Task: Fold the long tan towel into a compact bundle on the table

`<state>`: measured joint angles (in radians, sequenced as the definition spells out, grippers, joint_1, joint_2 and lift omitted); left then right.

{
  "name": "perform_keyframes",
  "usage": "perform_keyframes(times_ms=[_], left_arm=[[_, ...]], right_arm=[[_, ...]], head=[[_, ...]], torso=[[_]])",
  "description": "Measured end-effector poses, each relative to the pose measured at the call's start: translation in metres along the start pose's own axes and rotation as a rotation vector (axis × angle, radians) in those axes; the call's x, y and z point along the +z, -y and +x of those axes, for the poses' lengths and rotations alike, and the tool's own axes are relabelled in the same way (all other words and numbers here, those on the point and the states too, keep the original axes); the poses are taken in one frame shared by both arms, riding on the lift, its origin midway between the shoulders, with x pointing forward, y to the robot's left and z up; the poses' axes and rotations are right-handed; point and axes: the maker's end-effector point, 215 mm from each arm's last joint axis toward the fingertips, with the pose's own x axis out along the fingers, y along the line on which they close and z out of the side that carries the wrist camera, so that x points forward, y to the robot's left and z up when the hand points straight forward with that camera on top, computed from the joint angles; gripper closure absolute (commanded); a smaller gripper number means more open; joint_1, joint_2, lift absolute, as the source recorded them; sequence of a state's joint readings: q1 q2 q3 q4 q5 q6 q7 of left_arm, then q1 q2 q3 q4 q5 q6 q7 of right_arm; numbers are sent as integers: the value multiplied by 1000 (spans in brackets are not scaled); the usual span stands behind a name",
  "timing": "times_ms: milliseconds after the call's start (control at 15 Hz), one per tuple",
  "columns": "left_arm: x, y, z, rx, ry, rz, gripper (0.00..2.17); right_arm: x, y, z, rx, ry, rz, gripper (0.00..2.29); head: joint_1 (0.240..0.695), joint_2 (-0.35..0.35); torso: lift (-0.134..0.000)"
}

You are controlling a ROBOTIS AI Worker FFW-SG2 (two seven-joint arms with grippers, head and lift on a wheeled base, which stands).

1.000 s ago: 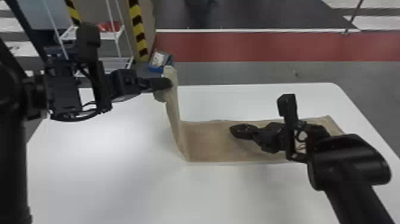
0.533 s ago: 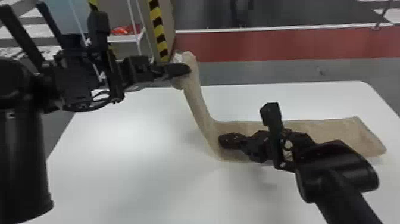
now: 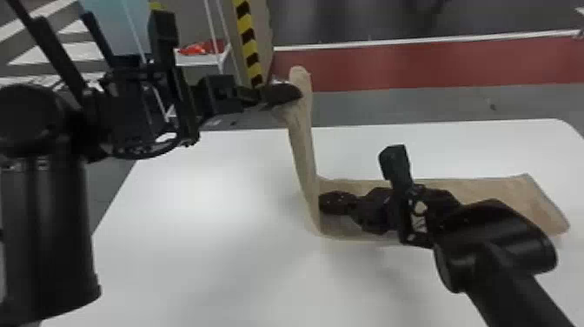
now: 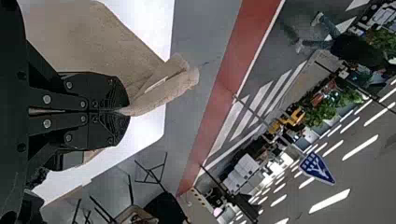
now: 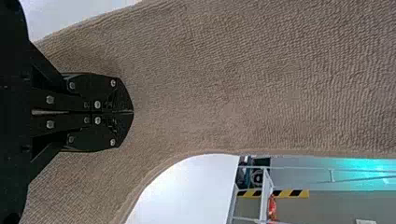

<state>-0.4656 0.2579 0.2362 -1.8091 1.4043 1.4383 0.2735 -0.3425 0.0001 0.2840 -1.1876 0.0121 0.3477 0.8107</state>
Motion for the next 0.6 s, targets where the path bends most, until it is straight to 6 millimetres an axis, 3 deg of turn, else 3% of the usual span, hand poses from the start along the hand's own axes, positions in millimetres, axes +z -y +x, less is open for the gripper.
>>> perform_keyframes(times_ms=[67,200,333,467,600], left_arm=[[-1,0,0,-1,-2,1,1717],[-4,-1,1,1,-9,0,1717],[-11,-6,4,9,-18,-5,1717],[-20,-7,12,0,-35,-21,1717],[-41,-8,27,-12,-68,-57,1717]], right_arm=[[6,-4,0,11,28,11,1690],[12,-5,-10,1,72,28,1166],[22,4,-34,-37,118,37,130],[23,35,-77,-123,139,20,19],[3,94,-141,-336,97,58,22]], head=[[672,182],[669,181],[667,166],[665,129],[677,19]], torso=[[-125],[-125],[-125],[-125],[-125]])
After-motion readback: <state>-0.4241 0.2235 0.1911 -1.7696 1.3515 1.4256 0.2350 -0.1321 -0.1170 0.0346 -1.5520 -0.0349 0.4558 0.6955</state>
